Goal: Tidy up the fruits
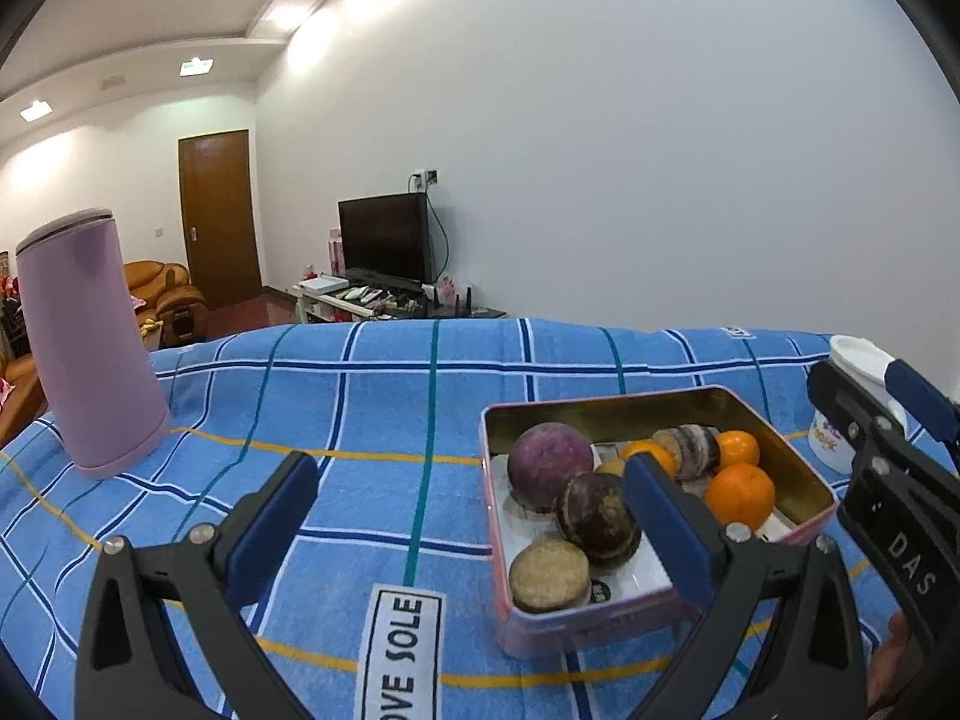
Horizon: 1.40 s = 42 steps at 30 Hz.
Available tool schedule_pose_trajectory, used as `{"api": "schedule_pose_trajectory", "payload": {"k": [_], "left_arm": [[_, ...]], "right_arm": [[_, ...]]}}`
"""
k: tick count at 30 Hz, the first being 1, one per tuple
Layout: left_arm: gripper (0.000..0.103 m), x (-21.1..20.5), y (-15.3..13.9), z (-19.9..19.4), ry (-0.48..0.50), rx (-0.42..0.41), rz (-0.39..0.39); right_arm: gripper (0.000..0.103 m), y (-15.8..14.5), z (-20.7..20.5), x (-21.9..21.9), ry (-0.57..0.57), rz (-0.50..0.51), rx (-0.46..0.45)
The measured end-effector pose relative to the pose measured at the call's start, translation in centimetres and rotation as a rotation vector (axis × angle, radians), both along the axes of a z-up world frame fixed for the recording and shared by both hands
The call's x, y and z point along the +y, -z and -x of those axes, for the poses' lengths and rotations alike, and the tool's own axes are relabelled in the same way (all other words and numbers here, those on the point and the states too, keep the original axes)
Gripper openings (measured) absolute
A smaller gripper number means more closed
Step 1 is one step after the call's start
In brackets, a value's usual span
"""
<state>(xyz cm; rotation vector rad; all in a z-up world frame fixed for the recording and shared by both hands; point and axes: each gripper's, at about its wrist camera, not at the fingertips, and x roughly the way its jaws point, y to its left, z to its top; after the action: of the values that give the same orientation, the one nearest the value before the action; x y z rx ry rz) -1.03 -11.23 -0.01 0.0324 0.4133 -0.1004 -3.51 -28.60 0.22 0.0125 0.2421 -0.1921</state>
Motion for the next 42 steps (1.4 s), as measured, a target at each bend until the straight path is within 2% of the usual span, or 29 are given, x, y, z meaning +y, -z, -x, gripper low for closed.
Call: {"api": "schedule_pose_trajectory", "payload": {"k": [8,14,18,42], "left_arm": [[0.103,0.0,-0.3,2.3,0.021,-0.039,-0.014],[0.103,0.2,-0.4,3.9,0.024,-0.066,-0.009],[0.103,0.4,-0.6,4.6,0.027,-0.080,-0.005],[0.103,0.5,-0.7,5.5,0.041,-0.084,-0.004]], "right_arm": [[0.072,-0.2,2.4,-0.1,0.012,0.003,-0.025],[0.072,-0.7,4.9,-0.3,0.034,0.018,-0.079],[0.076,-0.9,5.7,-0.3,0.036,0.020,-0.093],[0.076,-0.8,7.1,-0.4,0.062,0.011,-0.116]]}}
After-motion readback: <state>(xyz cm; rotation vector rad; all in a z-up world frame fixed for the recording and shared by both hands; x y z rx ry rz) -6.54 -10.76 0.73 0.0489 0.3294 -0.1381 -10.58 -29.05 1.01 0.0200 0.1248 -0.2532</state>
